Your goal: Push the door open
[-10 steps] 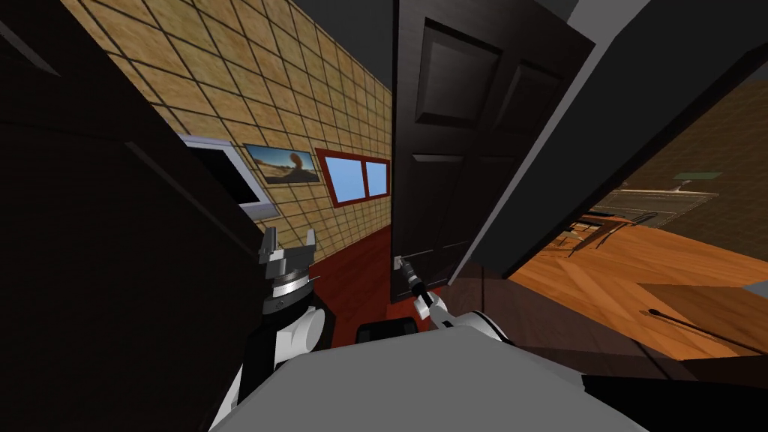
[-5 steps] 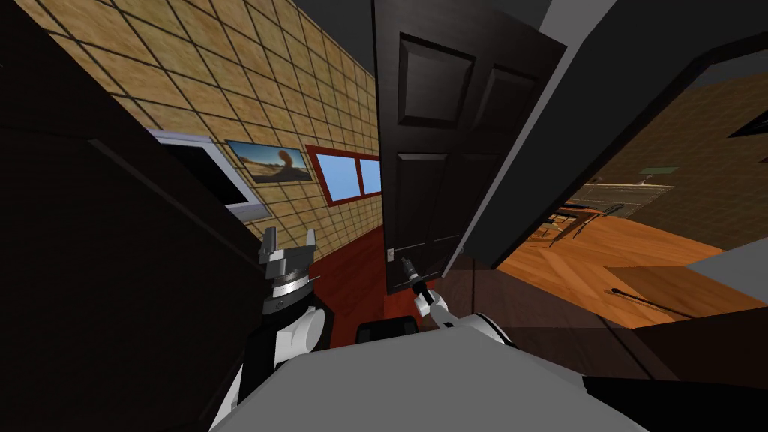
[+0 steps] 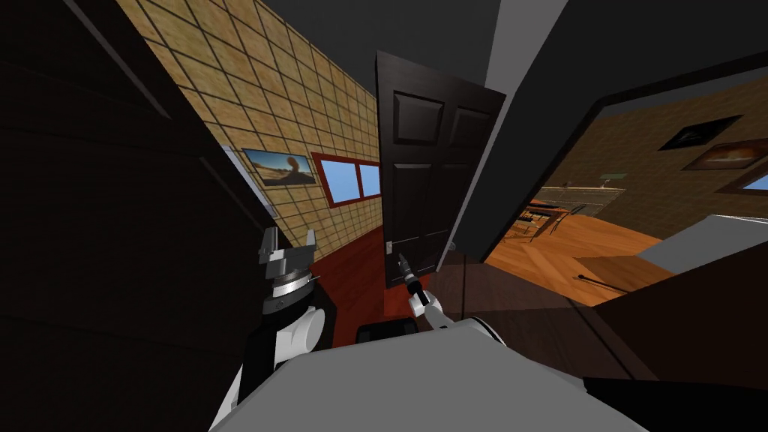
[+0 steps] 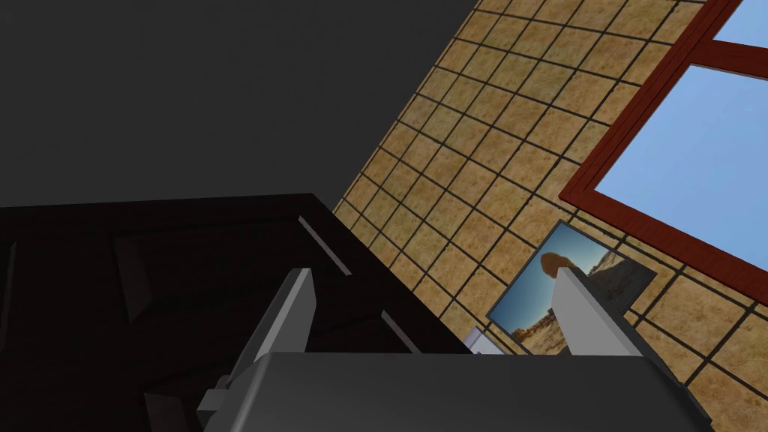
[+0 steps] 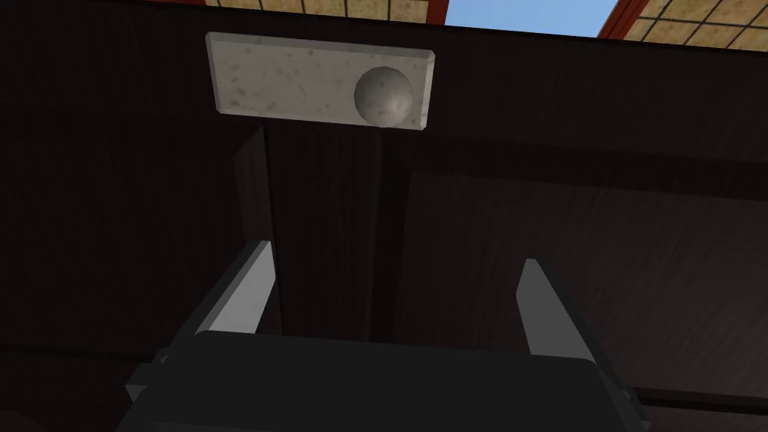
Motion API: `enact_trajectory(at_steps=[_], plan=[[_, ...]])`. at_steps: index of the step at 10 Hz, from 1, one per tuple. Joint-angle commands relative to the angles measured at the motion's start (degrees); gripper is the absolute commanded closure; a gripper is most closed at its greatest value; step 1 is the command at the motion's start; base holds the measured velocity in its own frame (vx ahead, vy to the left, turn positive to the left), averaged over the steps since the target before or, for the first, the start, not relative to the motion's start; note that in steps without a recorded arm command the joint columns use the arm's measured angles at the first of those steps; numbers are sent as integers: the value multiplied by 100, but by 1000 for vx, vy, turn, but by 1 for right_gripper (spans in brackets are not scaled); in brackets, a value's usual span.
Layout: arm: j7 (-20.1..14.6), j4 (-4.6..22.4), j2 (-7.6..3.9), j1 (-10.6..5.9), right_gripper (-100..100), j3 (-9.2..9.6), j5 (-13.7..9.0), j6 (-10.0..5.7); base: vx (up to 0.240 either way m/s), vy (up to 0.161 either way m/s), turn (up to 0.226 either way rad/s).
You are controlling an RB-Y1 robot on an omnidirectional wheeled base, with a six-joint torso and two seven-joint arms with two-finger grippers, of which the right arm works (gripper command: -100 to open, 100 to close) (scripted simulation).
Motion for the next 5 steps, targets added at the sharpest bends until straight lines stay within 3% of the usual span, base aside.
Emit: enact_trajectory(at_steps=[1,2,3,5], plan=[[81,127,178,-84,-100,-48,-40,-55,-41,57,-65],[57,142,106,-80,-100,-39,-30,-63,-26,39,-21],[96,155,-73,-82,-100,-59,-44,-86,95,-37,25],[103,155,-106,-81,-100,-63,-47,-89,143,-50,22]])
